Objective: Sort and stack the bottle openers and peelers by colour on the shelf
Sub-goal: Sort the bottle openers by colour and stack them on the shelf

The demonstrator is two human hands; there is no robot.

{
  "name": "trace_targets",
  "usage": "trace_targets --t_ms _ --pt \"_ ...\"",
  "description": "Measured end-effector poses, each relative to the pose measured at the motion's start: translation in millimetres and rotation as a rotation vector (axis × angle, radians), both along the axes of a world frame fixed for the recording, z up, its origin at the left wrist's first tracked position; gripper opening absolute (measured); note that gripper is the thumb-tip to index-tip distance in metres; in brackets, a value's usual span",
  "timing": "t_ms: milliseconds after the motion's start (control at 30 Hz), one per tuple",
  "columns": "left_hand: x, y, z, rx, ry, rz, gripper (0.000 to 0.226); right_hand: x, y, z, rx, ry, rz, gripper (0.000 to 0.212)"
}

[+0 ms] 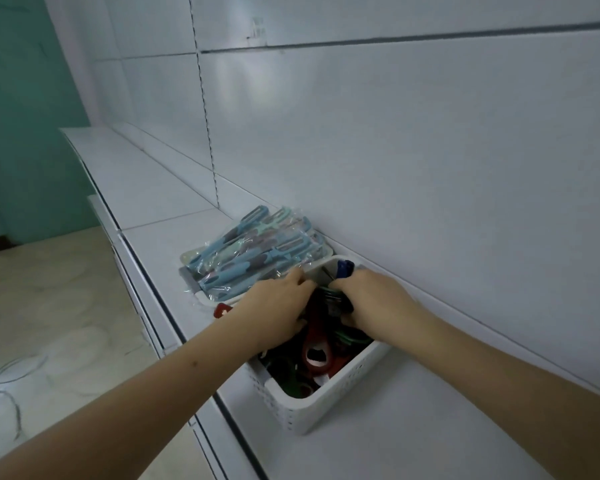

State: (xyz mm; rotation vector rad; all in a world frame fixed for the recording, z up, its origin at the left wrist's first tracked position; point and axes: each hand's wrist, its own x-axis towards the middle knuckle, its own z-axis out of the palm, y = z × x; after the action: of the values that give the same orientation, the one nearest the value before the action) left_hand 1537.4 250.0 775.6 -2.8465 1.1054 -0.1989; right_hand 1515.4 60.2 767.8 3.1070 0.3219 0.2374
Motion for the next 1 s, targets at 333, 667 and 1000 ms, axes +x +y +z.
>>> trace_targets --t_ms 333,667,1000 --pt "-0.2 -1.0 9.5 -0.197 0.057 0.014 0.032 2.2 15.2 12.8 -0.165 -0.005 0.05 0.031" --pt "-15.0 -1.8 81.9 -0.489 -0.074 -0.013 0.028 -28.1 13.8 80.7 0.045 -0.114 -0.025 0.02" --pt "-77.8 -51.9 134.4 -0.751 -0.068 -0.195 0.028 -140.8 -18.3 141.7 0.049 -0.211 -0.275 0.009"
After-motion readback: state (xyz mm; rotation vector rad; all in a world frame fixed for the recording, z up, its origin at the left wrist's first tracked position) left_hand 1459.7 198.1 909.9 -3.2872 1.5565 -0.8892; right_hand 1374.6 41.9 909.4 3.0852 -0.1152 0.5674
